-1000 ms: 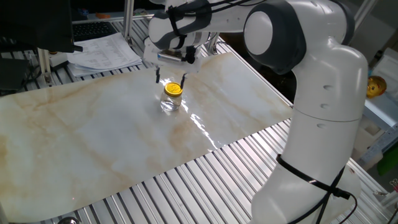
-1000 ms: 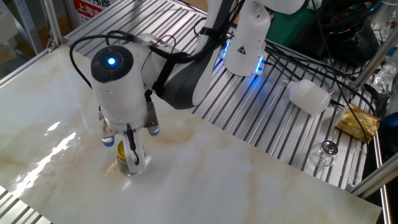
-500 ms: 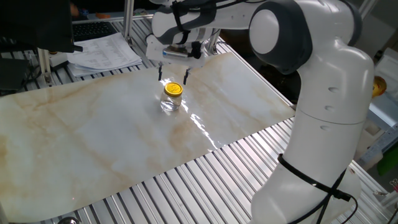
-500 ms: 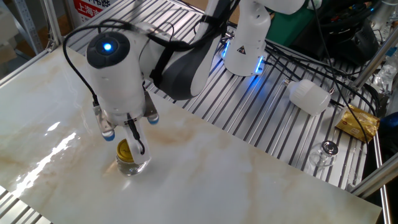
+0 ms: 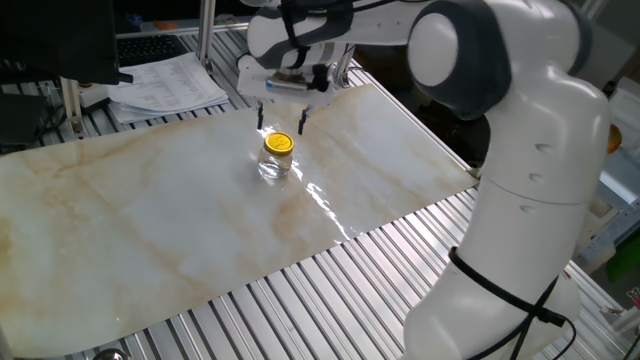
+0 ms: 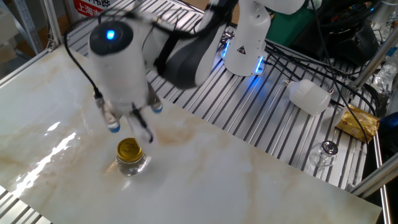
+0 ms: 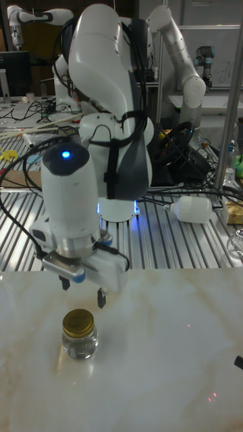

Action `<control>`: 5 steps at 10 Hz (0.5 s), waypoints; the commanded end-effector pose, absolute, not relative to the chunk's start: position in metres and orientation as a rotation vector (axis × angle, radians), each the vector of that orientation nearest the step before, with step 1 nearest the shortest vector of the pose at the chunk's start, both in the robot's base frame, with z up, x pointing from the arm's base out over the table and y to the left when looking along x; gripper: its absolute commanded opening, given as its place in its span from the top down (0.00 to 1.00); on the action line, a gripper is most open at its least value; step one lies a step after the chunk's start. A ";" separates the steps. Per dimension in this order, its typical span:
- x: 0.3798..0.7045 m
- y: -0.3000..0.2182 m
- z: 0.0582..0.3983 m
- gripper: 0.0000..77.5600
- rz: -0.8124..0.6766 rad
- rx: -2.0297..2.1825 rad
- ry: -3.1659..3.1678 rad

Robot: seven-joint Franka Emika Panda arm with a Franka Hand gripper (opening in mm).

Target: Screw the lid onto the jar

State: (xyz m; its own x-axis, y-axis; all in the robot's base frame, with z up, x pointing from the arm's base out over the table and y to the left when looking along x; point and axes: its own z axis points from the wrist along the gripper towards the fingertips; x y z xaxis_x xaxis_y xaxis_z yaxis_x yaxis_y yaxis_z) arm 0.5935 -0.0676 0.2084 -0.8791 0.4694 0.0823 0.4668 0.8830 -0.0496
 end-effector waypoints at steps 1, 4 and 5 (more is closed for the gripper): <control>0.572 -0.064 0.238 0.00 0.056 -0.540 -2.991; 0.563 -0.062 0.247 0.00 0.063 -0.461 -3.000; 0.563 -0.062 0.248 0.00 0.065 -0.447 -3.001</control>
State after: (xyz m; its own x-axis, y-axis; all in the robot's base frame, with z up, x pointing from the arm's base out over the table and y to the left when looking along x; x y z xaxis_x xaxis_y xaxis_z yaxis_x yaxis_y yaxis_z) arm 0.5624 -0.0620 0.2457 -0.9521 0.2889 0.1008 0.2843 0.9570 -0.0568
